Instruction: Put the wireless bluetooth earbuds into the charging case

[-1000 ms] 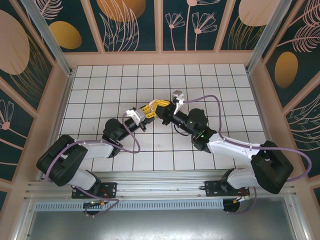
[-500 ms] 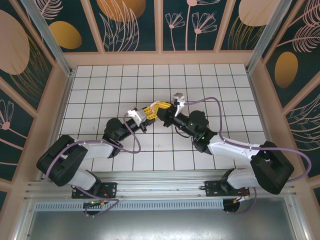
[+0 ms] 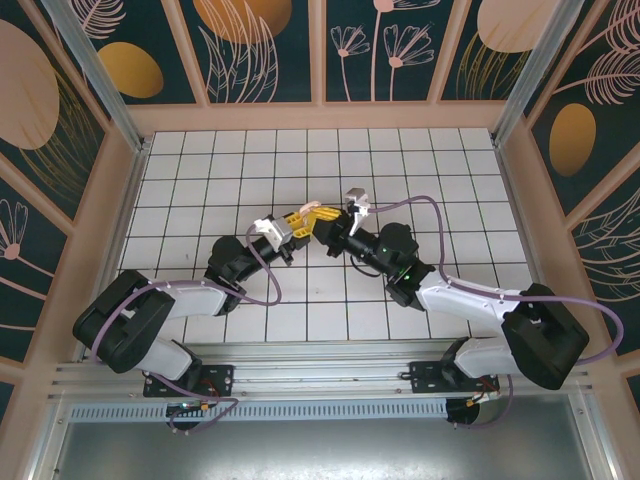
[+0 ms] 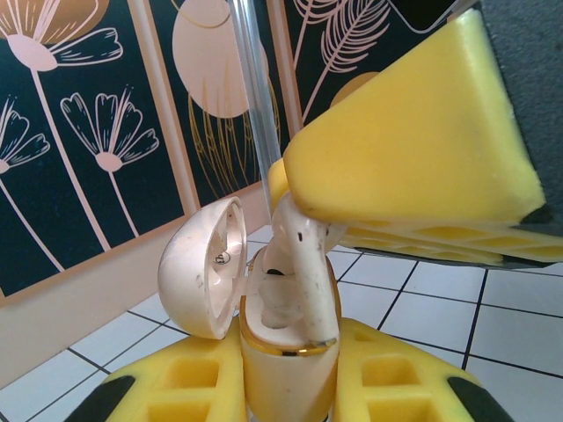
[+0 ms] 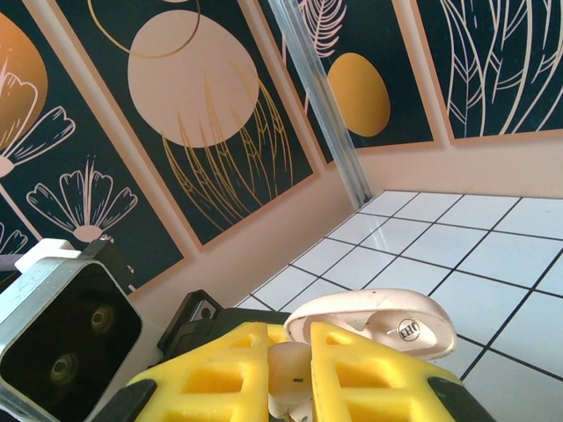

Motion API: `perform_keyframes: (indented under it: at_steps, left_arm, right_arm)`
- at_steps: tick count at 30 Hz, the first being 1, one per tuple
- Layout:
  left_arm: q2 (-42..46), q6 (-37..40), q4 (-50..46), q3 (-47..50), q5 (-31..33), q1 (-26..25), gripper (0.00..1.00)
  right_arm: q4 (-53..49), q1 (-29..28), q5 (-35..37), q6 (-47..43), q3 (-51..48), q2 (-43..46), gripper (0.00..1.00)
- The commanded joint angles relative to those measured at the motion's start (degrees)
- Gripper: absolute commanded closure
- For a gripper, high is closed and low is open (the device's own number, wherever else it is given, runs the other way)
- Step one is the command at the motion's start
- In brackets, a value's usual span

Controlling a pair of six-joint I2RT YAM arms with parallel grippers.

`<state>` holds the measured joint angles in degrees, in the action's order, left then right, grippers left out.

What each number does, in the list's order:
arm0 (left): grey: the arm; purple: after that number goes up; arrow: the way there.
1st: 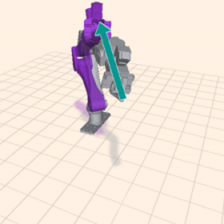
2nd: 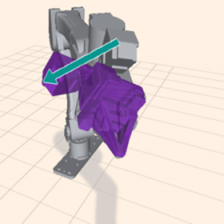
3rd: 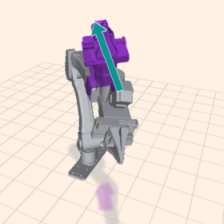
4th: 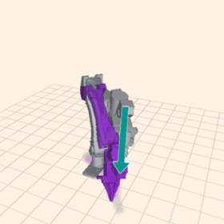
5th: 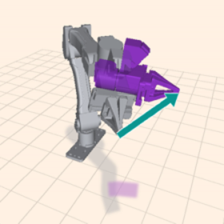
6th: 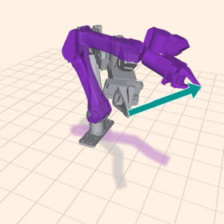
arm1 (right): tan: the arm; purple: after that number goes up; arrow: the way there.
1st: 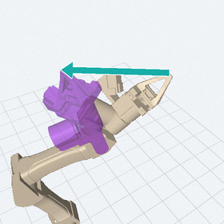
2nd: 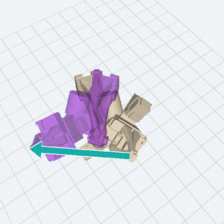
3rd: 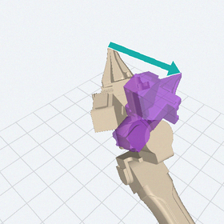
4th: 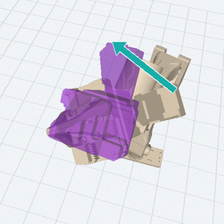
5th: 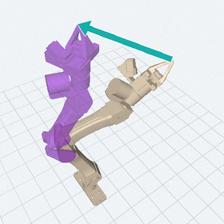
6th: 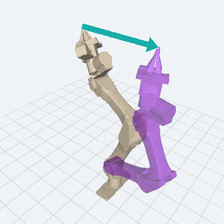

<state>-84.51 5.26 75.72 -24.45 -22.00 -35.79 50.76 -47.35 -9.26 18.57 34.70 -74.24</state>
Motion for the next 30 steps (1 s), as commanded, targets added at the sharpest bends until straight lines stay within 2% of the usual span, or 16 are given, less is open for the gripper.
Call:
perform_keyframes:
  at_steps: [1, 14, 30]
  left_arm:
    - [2.0, -0.6, 3.9, -2.1, -0.8, -0.2, 0.81]
    - [1.2, -0.8, 2.9, -1.7, -0.9, -0.2, 0.80]
    - [2.0, -0.7, 2.5, -2.0, -0.8, -0.1, 0.80]
  right_arm:
    - [-0.6, -0.1, 1.9, 0.3, -1.3, 0.7, 0.85]
    - [-1.0, 2.2, -0.2, -2.0, 3.1, 3.0, 0.85]
    - [-2.2, 2.0, -1.4, -1.4, 3.8, -0.7, 0.85]
